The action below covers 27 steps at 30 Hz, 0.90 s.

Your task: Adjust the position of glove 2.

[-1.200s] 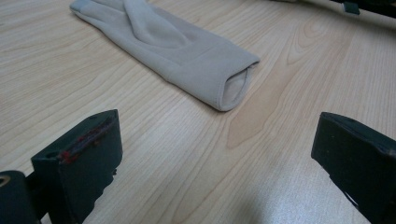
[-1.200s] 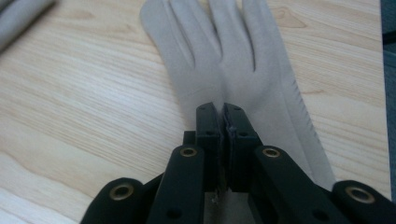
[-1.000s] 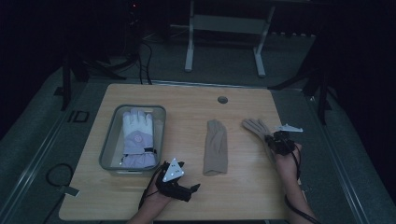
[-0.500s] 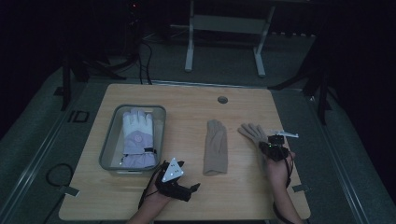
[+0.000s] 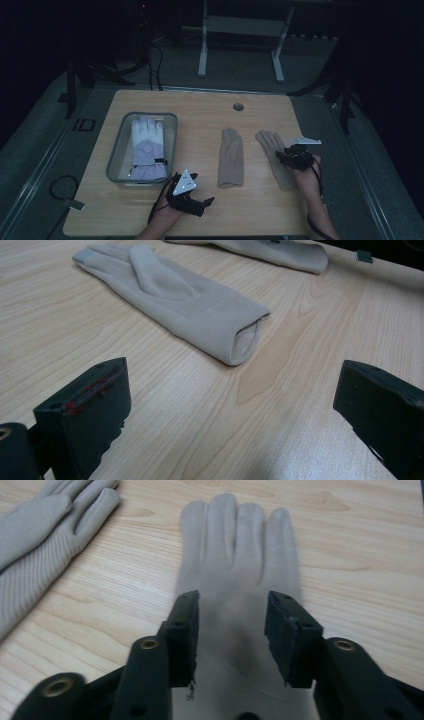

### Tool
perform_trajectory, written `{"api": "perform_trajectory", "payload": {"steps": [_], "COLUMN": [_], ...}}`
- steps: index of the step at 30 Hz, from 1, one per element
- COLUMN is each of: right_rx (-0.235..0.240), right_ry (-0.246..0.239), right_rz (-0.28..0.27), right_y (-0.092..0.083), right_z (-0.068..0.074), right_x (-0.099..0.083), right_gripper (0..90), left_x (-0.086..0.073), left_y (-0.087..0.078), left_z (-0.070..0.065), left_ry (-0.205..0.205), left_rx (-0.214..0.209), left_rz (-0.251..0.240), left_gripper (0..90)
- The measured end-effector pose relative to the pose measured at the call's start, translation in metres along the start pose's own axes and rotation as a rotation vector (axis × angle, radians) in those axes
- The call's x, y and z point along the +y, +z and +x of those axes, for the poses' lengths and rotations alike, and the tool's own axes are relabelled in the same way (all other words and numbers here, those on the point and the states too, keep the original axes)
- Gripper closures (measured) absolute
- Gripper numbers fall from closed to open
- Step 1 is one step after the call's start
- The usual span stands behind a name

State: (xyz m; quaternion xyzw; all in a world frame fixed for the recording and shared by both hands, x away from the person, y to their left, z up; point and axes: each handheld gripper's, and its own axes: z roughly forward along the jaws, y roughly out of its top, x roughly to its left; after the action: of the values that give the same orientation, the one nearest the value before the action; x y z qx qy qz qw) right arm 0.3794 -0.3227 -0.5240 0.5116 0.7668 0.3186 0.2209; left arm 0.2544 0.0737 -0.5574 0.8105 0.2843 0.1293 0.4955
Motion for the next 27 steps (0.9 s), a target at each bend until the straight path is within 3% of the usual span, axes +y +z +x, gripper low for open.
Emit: {"api": "perform_trajectory", "payload": {"steps": [5,14,18,21,22,23,27], "right_rx": [0.004,0.048,0.070,0.054,0.054,0.056,0.025], "right_ry": [-0.039,-0.094,-0.065,-0.057,-0.057,-0.002,0.081], "right_rz": [0.014,0.015,-0.022,-0.053,-0.053,-0.052,-0.070], "right_y": [-0.001,0.017,0.018,0.015,0.015,0.012,0.001], "right_z": [-0.012,-0.008,-0.010,-0.007,-0.007,-0.004,0.005], "right_x": [-0.008,-0.018,-0.024,-0.029,-0.029,-0.029,-0.024], "right_gripper": [50.0,51.5,57.5,81.1,81.1,83.4,84.0], "left_x": [0.000,0.000,-0.001,-0.001,-0.001,0.000,0.001], "left_y": [0.000,0.001,0.001,0.002,0.002,0.001,0.001], "left_z": [0.000,-0.001,-0.001,-0.002,-0.002,-0.002,-0.002], "left_ry": [0.003,0.005,0.009,0.014,0.014,0.017,0.015], "left_rx": [-0.002,-0.006,-0.004,-0.003,-0.003,-0.005,-0.006], "left_rz": [-0.006,-0.001,0.003,0.009,0.009,0.004,-0.001], "left_gripper": [2.0,2.0,2.0,2.1,2.0,2.1,2.1]}}
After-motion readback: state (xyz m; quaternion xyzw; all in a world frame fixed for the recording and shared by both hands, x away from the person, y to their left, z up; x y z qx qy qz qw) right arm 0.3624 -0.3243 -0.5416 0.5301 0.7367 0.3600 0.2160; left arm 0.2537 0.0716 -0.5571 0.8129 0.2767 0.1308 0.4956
